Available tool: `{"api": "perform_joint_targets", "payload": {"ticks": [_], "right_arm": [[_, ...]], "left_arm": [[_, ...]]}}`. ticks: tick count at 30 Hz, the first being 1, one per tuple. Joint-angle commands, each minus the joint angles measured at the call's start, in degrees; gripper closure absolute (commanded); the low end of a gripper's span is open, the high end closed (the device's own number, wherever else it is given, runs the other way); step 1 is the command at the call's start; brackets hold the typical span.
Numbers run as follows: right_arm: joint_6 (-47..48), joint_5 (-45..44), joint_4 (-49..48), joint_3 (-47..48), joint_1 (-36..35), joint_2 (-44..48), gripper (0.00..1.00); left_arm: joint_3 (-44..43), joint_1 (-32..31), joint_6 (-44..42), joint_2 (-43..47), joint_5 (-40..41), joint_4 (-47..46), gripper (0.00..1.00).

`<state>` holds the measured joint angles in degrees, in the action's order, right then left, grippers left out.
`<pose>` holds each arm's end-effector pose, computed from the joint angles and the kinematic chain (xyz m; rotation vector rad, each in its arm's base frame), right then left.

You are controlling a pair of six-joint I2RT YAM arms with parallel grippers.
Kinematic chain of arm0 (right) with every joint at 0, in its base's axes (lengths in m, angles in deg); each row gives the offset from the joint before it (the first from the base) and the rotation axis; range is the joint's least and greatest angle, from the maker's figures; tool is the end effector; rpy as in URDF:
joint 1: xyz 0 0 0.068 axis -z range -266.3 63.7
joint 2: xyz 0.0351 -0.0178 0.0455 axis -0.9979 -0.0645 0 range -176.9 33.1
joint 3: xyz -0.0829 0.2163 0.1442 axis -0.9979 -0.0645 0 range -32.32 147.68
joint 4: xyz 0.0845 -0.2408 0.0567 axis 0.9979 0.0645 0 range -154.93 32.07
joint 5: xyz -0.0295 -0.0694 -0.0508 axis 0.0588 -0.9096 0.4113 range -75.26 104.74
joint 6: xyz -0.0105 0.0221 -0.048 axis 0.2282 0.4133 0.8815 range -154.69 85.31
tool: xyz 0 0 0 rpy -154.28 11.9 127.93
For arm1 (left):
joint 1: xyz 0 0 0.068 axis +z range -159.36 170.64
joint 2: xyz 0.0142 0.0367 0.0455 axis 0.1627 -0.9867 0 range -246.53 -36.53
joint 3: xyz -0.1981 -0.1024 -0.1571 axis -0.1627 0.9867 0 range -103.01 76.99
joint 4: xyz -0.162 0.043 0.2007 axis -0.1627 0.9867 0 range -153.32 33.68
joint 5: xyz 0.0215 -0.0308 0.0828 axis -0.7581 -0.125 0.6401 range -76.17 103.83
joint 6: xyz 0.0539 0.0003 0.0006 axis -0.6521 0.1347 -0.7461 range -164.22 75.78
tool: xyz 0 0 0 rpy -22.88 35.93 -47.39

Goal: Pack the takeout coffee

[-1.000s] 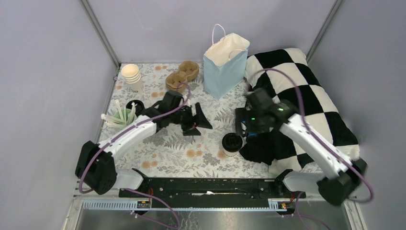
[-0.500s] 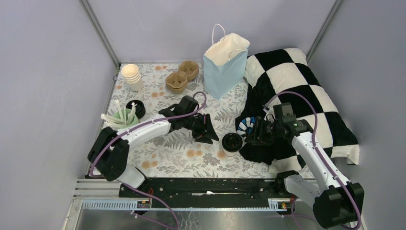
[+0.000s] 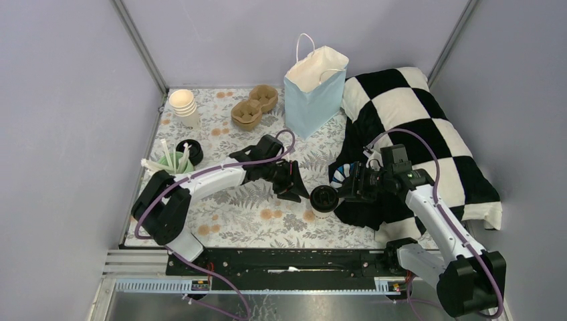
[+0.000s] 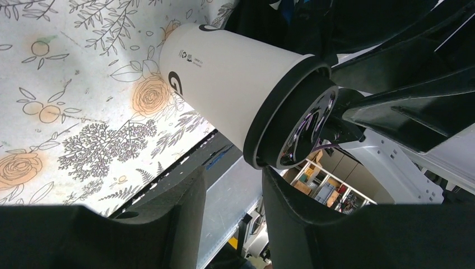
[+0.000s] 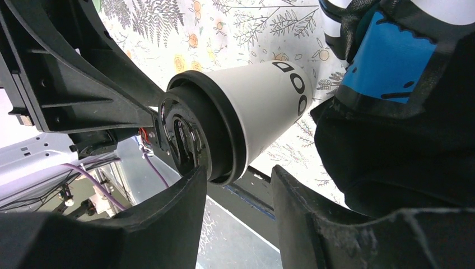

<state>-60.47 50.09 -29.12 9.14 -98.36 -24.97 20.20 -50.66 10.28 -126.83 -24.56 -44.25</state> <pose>0.1865 0.0609 0.2435 0.0298 2.5400 1.0400 0.2264 -0.2283 0.2114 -0.0060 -2.7804 1.3383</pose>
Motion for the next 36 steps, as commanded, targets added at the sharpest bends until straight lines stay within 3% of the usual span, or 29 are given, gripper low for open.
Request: {"api": "perform_joint_targets", "payload": {"ticks": [1, 13, 22, 36], "right_arm": [[0.26, 3.00, -2.28, -0.56, 0.14, -1.40, 0.47], [2.41, 1.97, -1.64, -0.37, 0.19, -3.97, 0.53], [1.22, 0.33, -0.39, 1.11, 0.50, -1.38, 0.45], [2.95, 1.51, 1.16, 0.85, 3.87, -1.43, 0.51]], "left_arm": [[-2.71, -0.43, 0.07, -1.26, -0.31, -3.31, 0.55], [-5.18, -1.09, 0.33, -4.50, 0.08, -3.34, 0.56], [-5.99, -1.33, -0.47, -6.02, 1.28, -0.60, 0.59], [-7.63, -1.47, -2.42, -6.83, 1.90, 2.21, 0.60]]}}
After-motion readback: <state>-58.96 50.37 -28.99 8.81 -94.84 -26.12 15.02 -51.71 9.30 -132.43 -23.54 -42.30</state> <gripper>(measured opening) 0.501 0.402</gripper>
